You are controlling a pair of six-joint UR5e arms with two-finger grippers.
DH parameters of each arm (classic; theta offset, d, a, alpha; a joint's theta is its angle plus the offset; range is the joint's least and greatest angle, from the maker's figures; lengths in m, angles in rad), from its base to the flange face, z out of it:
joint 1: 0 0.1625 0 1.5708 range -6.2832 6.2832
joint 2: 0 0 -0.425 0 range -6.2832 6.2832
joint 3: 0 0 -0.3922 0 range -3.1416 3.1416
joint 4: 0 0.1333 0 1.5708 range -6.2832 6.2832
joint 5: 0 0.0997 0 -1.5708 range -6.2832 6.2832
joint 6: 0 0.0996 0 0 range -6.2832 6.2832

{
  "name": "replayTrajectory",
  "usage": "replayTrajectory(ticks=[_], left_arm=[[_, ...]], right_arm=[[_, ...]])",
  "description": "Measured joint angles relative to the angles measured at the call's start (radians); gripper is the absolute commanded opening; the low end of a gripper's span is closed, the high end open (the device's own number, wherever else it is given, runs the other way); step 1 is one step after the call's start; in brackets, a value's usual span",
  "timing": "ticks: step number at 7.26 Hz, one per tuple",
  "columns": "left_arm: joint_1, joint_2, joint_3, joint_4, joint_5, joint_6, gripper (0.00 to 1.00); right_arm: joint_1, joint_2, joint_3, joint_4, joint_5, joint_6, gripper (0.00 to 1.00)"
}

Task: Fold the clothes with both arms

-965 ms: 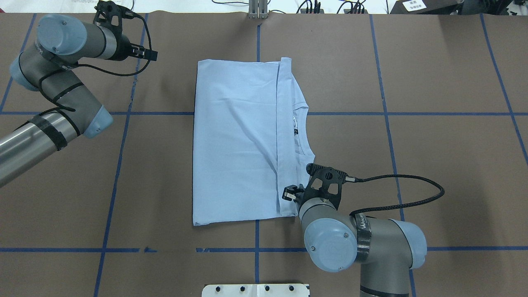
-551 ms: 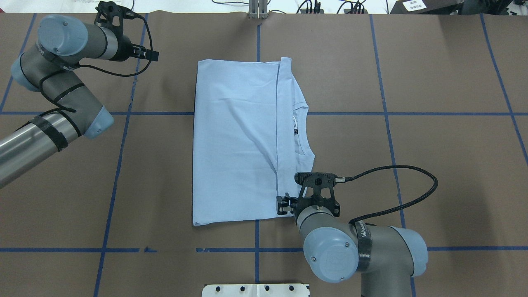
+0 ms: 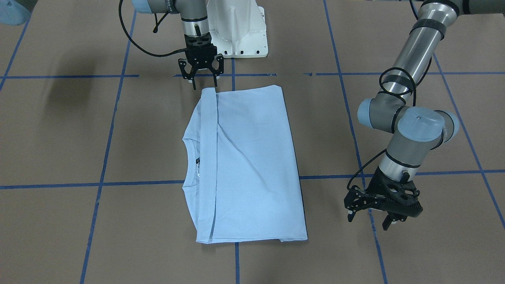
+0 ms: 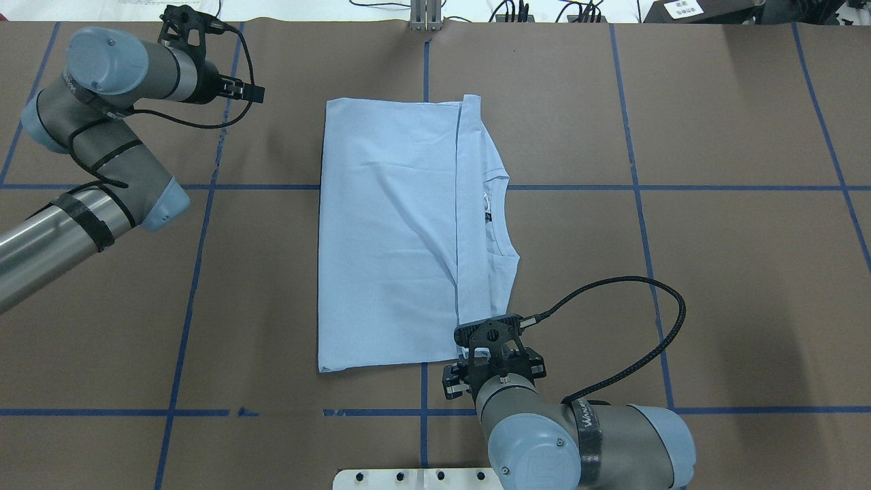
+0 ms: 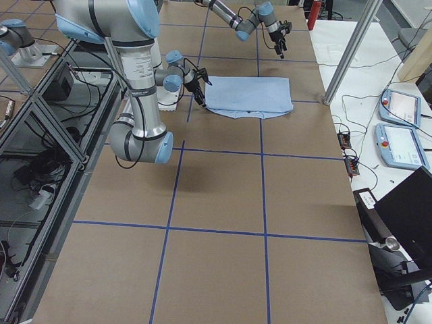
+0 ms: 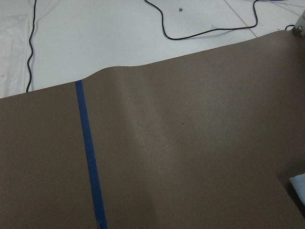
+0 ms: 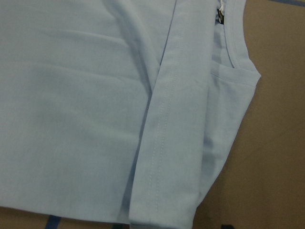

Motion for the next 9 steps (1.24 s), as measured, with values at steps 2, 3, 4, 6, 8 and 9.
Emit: replayTrajectory(ticks=[2, 3, 4, 6, 8, 9], left_arm=[[0.002, 0.0, 0.0, 0.0, 0.0, -0.001, 1.0], [0.002, 0.0, 0.0, 0.0, 0.0, -0.002, 1.0], [0.003, 0.0, 0.0, -0.001, 0.0, -0.002, 1.0], [0.004, 0.002, 0.0, -0.001, 0.0, -0.002, 1.0], [0.004, 0.009, -0.001, -0.002, 0.0, -0.002, 1.0], [0.004, 0.01, -0.001, -0.004, 0.0, -0.002, 1.0]], right_arm=[[0.021, 0.006, -0.002, 0.006, -0.026, -0.108, 0.66], [0.028, 0.008, -0.004, 0.009, -0.034, -0.156, 0.66], [0.028, 0.012, -0.007, 0.009, -0.036, -0.182, 0.66], [0.018, 0.021, -0.01, 0.01, -0.032, -0.234, 0.65], [0.011, 0.025, -0.019, 0.011, -0.031, -0.27, 0.51], [0.01, 0.028, -0.024, 0.011, -0.031, -0.275, 0.35]])
